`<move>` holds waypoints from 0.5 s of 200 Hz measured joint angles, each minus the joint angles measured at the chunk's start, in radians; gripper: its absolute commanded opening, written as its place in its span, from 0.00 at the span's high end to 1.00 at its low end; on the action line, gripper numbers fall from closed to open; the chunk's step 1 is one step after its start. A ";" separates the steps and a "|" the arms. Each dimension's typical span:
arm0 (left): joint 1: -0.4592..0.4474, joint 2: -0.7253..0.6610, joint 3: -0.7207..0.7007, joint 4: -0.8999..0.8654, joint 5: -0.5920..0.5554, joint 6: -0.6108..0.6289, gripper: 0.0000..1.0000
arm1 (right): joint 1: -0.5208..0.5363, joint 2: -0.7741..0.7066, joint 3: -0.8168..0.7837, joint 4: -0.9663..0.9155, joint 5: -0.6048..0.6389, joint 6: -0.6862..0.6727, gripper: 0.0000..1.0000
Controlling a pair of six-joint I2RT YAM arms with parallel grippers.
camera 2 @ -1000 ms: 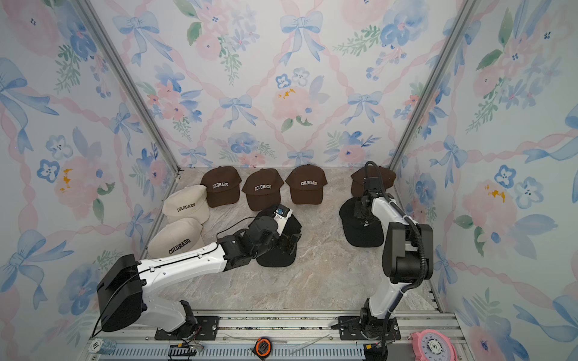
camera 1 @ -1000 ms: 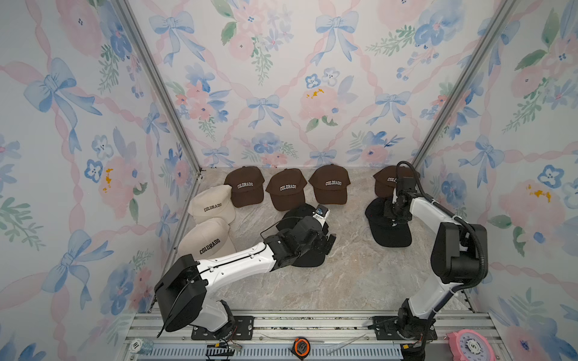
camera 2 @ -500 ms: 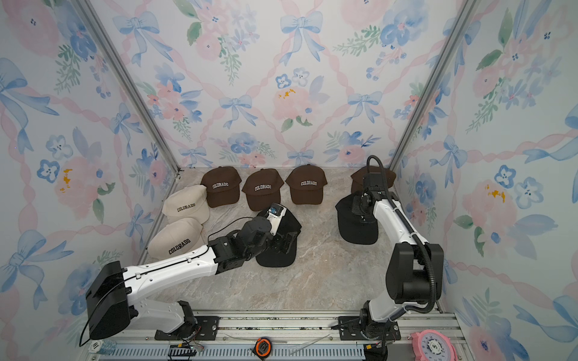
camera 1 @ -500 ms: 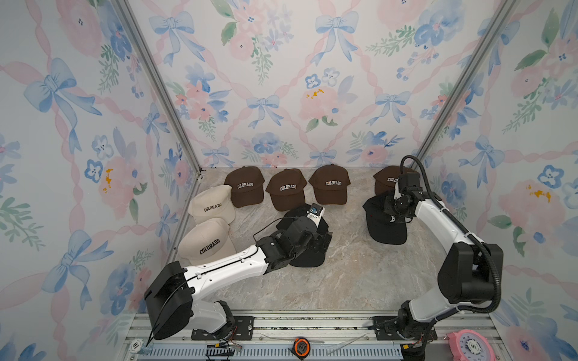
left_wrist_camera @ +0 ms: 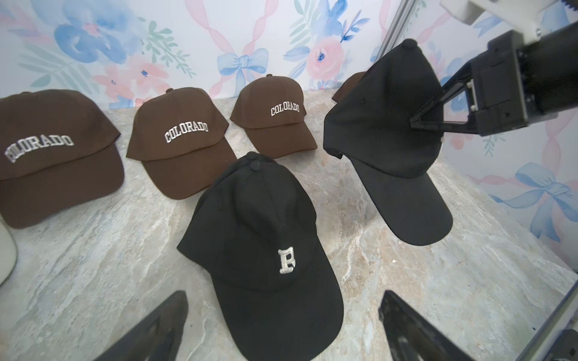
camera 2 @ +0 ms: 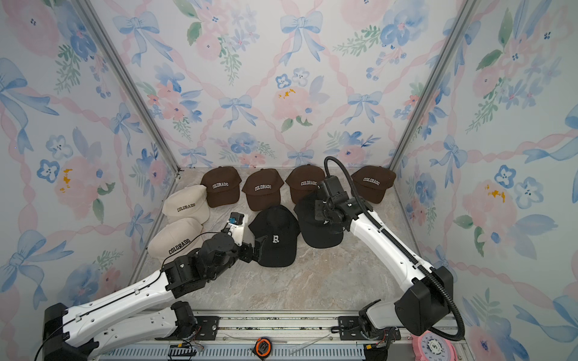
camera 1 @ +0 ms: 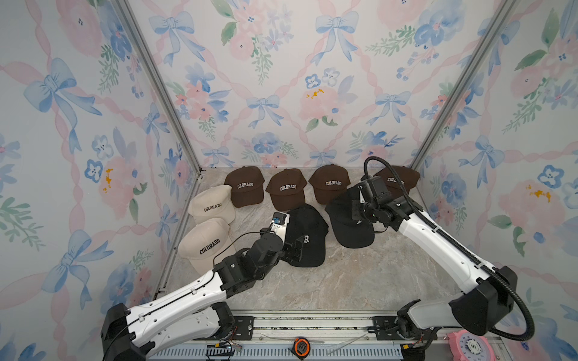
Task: Stack the baseball caps by color
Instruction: Adjust the baseball cap at the center of the board.
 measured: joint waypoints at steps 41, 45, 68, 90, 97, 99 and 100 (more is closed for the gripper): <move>0.000 -0.232 -0.108 -0.064 -0.026 -0.073 0.02 | 0.177 0.001 0.029 -0.005 0.078 0.099 0.96; 0.000 -0.250 -0.115 -0.068 -0.026 -0.080 0.02 | 0.190 0.005 0.032 -0.006 0.084 0.106 0.96; 0.000 -0.327 -0.139 -0.093 -0.037 -0.114 0.02 | 0.271 0.047 0.064 -0.007 0.129 0.161 0.95; 0.000 -0.355 -0.141 -0.106 -0.051 -0.137 0.02 | 0.338 0.105 0.097 -0.007 0.170 0.210 0.95; 0.000 -0.360 -0.141 -0.108 -0.053 -0.144 0.02 | 0.354 0.121 0.103 -0.007 0.180 0.224 0.95; 0.000 -0.360 -0.141 -0.109 -0.055 -0.145 0.02 | 0.359 0.125 0.105 -0.008 0.185 0.229 0.95; 0.000 -0.361 -0.141 -0.109 -0.055 -0.146 0.02 | 0.361 0.126 0.106 -0.008 0.186 0.230 0.95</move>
